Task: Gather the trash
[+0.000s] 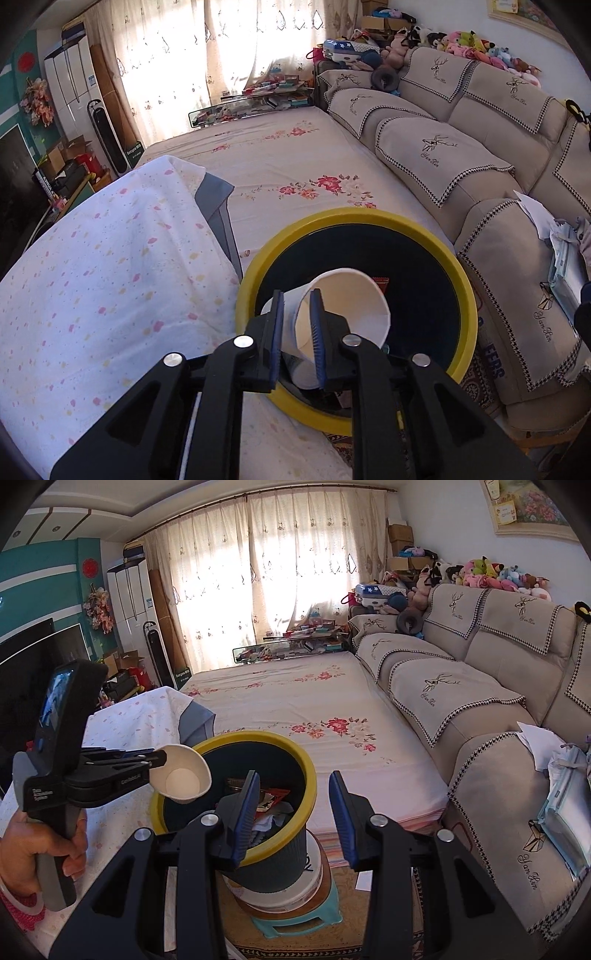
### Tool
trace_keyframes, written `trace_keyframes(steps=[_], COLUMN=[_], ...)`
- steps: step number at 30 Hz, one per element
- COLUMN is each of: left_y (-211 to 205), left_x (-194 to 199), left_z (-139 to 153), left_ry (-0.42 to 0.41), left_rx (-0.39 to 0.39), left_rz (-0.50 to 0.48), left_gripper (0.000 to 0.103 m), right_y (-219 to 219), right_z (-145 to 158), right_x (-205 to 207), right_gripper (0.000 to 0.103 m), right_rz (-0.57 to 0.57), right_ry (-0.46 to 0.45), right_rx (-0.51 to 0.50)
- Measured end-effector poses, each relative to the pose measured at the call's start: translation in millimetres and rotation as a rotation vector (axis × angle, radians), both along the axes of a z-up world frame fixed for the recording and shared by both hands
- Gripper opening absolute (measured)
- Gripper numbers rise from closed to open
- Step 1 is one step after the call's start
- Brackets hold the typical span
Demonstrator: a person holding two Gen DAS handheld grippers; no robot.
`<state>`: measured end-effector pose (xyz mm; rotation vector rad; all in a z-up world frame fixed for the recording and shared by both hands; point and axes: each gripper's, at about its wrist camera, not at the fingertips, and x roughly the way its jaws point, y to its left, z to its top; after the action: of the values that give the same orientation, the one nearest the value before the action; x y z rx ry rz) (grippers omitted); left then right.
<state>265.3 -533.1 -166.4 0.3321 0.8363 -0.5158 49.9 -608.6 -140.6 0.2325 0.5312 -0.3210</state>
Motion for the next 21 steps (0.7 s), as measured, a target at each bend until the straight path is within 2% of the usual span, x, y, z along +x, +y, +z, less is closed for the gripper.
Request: trace_keyframes(steps=[2,4,7,9,11,14,17,19,21], left_y=[1.9,13.0,41.4,70.0,105.3,165.5,233.5,278.6,321.9], left_x=[6.8,6.3,-6.7,-22.1,-41.3,-73.0,-104.4,-119.0,-134.3], left_z=[0.4,6.8,26.9,43.7,61.9,84.6,100.9,107.0,111.0], left_ry=[0.020,0.018,-0.007,-0.025,-0.064,-0.149,-0.193,-0.201,-0.214], left_rx=[-0.028,-0.056,-0.108,-0.147,-0.173,-0.174,-0.171,-0.182,-0.190], left_rz=[0.005,0.007,0.000,0.003,0.016,0.061,0.154,0.225,0.287], left_gripper=[0.052,0.064,0.068,0.076,0.090,0.098,0.098,0.098,0.098], right_y=[3.6,7.2,15.8,22.5,30.6,50.2,73.8,88.6,103.8], right_z=[1.8,3.6,6.0,6.4,6.9,6.4,9.3,15.4,23.0], right_x=[-1.2,-3.3,-3.6,-3.4,-3.1,-3.7,-6.8,-11.0,-15.1], right_gripper=[0.038,0.038,0.038,0.038,0.040,0.049,0.056,0.070,0.078], right_rz=[0.004,0.009,0.013,0.027,0.045,0.085,0.120,0.143,0.166], right_ry=[-0.004,-0.008,-0.007,-0.001,0.003,0.013,0.020,0.010,0.001], right_rx=[-0.002,-0.005,-0.016,-0.015,-0.015,-0.026,-0.030,-0.026,-0.037])
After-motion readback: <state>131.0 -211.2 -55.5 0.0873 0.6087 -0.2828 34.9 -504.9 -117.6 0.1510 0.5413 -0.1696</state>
